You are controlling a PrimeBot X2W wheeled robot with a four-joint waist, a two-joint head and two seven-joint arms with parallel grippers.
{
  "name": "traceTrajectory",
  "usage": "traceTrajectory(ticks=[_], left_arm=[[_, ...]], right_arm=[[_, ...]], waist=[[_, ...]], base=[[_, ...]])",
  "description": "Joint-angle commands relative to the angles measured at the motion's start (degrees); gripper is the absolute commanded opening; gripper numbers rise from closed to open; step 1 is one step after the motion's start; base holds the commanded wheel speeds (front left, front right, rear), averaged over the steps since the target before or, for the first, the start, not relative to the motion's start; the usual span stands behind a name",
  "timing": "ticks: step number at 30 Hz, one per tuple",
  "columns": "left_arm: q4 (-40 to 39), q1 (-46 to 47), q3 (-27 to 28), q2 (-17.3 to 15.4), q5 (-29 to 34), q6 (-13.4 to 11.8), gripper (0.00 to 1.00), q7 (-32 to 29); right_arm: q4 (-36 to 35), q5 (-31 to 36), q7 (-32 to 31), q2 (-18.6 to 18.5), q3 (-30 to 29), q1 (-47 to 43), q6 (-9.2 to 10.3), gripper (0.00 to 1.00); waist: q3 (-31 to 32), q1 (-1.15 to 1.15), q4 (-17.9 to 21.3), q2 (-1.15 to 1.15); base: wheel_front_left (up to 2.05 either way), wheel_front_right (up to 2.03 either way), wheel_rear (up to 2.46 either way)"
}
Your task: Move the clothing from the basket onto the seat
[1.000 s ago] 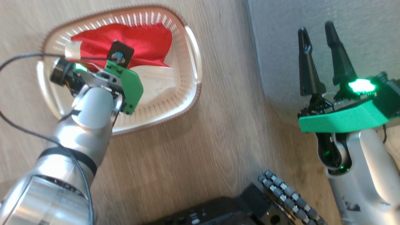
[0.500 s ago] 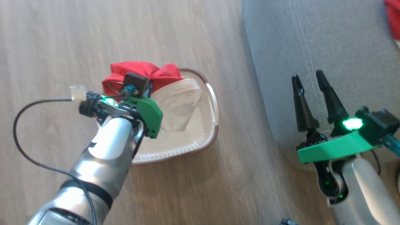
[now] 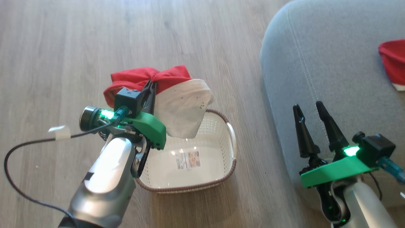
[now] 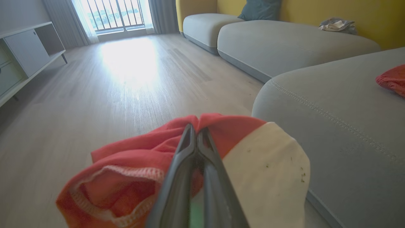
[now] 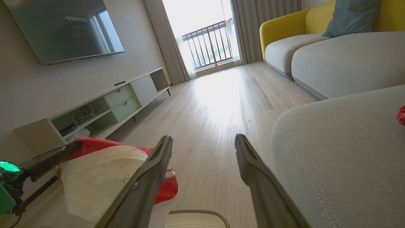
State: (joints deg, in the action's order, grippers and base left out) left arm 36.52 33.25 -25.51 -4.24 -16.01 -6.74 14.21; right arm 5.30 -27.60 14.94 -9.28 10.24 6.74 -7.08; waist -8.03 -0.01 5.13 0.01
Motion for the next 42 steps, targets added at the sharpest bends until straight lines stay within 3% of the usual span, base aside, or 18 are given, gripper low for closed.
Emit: traceTrajectory(ticks=[1, 13, 19, 32, 42], left_arm=[[-4.3, 1.1, 2.8, -1.4, 0.9, -0.4, 0.00, 0.8], [-28.3, -4.5, 10.8, -0.7, 6.0, 0.2, 0.00, 0.8], [-38.8, -5.7, 12.2, 0.4, 7.4, 2.0, 0.00, 0.8], [-46.5, -9.1, 5.1, 1.3, 8.4, 5.2, 0.00, 0.8], [-48.6, -12.4, -2.3, 1.3, 6.7, 4.0, 0.00, 0.8]], right_arm=[[-1.5, 0.5, 0.1, 0.0, 1.1, 0.1, -0.41, 1.00], [-1.0, 0.8, 0.1, 1.2, 0.8, -3.0, -0.41, 1.00], [-1.4, 0.9, 0.1, 1.6, 0.1, -3.7, -0.41, 1.00], [-1.3, 1.2, 0.1, 2.6, -0.3, -5.0, -0.41, 1.00], [-0.9, 1.3, 0.1, 2.7, -0.5, -5.4, -0.41, 1.00]], waist=[[2.4, 0.01, -1.1, -0.01], [6.7, 0.01, -3.1, -0.01], [7.1, 0.01, -3.7, -0.01], [7.5, 0.01, -4.5, -0.01], [7.8, 0.01, -4.9, -0.01]], base=[[0.00, 0.00, 0.00], [0.00, 0.00, 0.00], [0.00, 0.00, 0.00], [0.00, 0.00, 0.00], [0.00, 0.00, 0.00]])
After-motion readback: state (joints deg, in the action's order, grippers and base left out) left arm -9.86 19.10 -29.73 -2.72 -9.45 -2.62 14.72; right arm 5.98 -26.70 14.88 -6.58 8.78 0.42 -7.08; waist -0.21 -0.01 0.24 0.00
